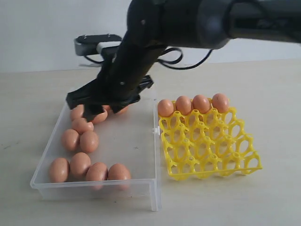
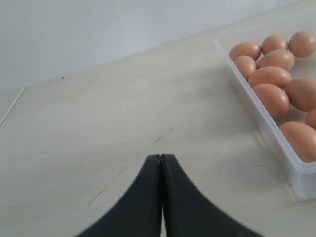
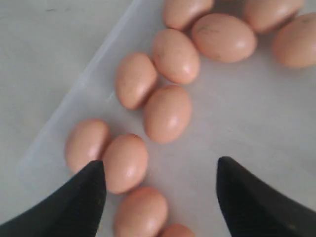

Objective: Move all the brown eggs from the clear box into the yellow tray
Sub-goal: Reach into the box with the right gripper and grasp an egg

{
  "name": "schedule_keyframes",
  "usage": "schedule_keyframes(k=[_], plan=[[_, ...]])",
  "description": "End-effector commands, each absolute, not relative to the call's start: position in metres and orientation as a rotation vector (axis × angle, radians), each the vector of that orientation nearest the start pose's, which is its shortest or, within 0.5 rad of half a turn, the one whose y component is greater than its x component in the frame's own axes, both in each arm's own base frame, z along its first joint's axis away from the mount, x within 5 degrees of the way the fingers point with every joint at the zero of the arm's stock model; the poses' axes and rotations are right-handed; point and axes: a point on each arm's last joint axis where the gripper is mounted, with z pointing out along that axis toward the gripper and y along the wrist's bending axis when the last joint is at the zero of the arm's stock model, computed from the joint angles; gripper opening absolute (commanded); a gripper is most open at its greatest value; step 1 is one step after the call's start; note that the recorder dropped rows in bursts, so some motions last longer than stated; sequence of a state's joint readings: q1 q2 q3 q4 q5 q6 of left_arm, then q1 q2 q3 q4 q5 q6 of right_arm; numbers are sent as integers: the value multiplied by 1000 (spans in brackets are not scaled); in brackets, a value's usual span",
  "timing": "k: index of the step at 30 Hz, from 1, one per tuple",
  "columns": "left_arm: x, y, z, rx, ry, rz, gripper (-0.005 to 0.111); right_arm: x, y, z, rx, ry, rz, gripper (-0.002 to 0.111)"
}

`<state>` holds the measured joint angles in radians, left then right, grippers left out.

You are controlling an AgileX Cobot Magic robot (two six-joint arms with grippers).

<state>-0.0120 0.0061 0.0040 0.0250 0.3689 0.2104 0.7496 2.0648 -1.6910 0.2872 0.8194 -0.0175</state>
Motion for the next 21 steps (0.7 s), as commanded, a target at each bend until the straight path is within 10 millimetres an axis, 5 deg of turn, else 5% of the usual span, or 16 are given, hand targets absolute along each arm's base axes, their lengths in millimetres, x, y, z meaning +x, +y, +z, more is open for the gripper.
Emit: schedule_keyframes(k=[1, 9, 21], plan=[[53, 0, 180, 214, 1837, 160, 0, 336, 358, 201, -769, 2674, 635, 62], [53, 0, 180, 214, 1837, 160, 0, 361, 375, 168, -650, 2799, 522, 60], [53, 0, 180, 214, 1837, 160, 0, 365, 379, 132, -642, 2894, 465, 59]])
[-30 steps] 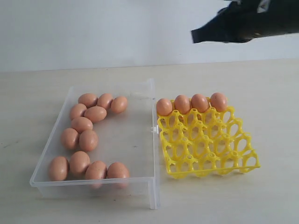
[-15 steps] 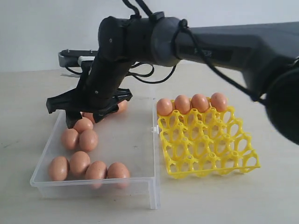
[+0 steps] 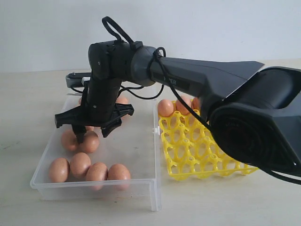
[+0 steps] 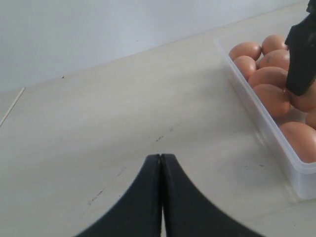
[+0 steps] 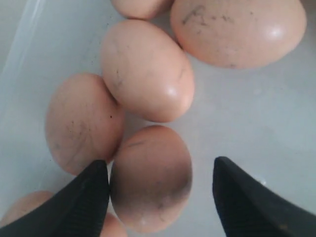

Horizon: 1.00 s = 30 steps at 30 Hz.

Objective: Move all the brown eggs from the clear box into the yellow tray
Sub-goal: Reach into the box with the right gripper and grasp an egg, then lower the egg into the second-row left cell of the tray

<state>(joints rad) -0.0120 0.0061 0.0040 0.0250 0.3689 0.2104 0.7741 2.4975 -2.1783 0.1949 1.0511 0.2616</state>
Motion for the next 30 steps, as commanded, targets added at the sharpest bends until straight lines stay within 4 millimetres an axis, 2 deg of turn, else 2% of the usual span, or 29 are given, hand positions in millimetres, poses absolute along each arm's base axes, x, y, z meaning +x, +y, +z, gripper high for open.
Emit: schedule_keyframes(k=[1, 3, 5, 8, 10, 13, 15, 19, 22, 26, 30], plan=[[53, 0, 180, 214, 1837, 160, 0, 365, 380, 130, -638, 2895, 477, 59], [53, 0, 180, 214, 1837, 160, 0, 366, 381, 129, -662, 2873, 489, 51], [53, 0, 180, 214, 1837, 160, 0, 367, 381, 129, -673, 2858, 473, 34], [53, 0, 180, 214, 1837, 160, 0, 369, 380, 136, -707, 2824, 445, 0], [53, 0, 180, 214, 1837, 160, 0, 369, 379, 143, -733, 2798, 429, 0], [53, 0, 180, 214, 1837, 160, 0, 373, 375, 163, -770, 2694, 390, 0], [53, 0, 180, 214, 1837, 160, 0, 373, 372, 178, -795, 2583, 396, 0], [53, 0, 180, 214, 1837, 160, 0, 367, 355, 203, -717, 2351, 471, 0], [53, 0, 180, 214, 1837, 160, 0, 350, 332, 210, -704, 2142, 500, 0], [53, 0, 180, 214, 1837, 160, 0, 321, 290, 206, -731, 1892, 448, 0], [53, 0, 180, 214, 1837, 160, 0, 298, 246, 193, -689, 1820, 387, 0]])
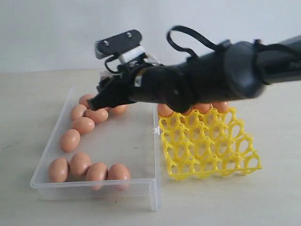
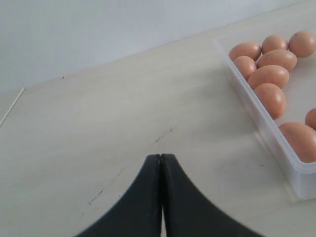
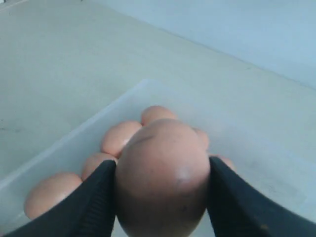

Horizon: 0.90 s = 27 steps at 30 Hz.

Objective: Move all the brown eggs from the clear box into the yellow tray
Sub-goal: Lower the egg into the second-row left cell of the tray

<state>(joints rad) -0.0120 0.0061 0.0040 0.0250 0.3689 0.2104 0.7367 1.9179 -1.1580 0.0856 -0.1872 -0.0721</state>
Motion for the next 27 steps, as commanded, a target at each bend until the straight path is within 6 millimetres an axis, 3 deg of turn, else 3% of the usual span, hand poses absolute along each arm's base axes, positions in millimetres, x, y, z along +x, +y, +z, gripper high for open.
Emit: schedule_keyframes(k=[1, 5, 10, 14, 27], plan=[[53, 0, 180, 214, 1837, 160, 0, 293, 237, 189, -672, 1817, 376, 0], [53, 0, 180, 214, 1837, 160, 0, 285, 206, 175, -598, 1813, 339, 0], [53, 0, 180, 214, 1837, 160, 0, 283, 185, 163, -534, 1849, 318, 0], [53, 0, 180, 214, 1837, 160, 0, 287, 180, 159, -511, 1856, 305, 0], [53, 0, 180, 214, 1837, 160, 0, 292, 180, 112, -510, 1962, 276, 0]])
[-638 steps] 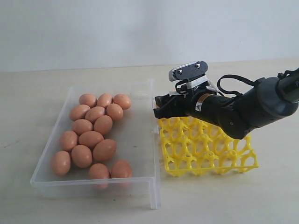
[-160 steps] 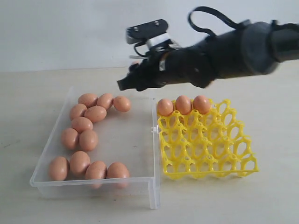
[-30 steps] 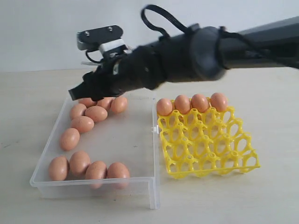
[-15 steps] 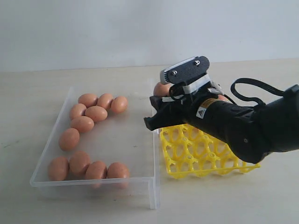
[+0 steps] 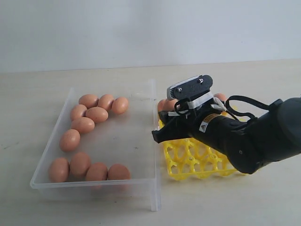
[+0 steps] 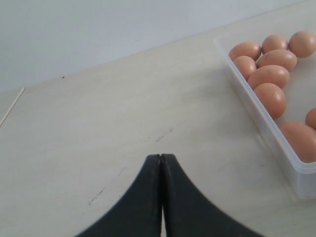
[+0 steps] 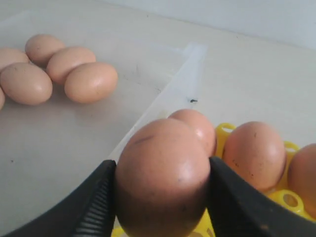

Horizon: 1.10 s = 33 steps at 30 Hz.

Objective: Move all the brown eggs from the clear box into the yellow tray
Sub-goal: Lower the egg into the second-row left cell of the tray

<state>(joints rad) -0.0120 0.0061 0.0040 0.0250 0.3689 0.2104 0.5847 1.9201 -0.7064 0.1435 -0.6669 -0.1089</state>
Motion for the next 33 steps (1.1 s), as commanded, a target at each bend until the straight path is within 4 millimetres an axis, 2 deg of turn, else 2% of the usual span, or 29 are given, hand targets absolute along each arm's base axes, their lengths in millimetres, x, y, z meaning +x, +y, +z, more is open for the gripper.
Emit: schedule_keyframes(k=[1, 11, 16, 20, 30, 33], plan=[[53, 0, 180, 214, 1837, 160, 0, 292, 180, 112, -503, 1961, 274, 0], [53, 0, 180, 214, 1837, 160, 0, 302, 166, 113, -430, 1941, 243, 0], [53, 0, 180, 214, 1837, 160, 0, 311, 176, 118, -477, 1921, 269, 0], [53, 0, 180, 214, 1837, 160, 0, 321, 183, 114, -481, 1978, 296, 0], [53, 0, 180, 214, 1837, 160, 0, 321, 184, 111, -486, 1980, 289, 0], [53, 0, 180, 214, 1837, 160, 0, 319, 186, 109, -545, 1976, 292, 2]])
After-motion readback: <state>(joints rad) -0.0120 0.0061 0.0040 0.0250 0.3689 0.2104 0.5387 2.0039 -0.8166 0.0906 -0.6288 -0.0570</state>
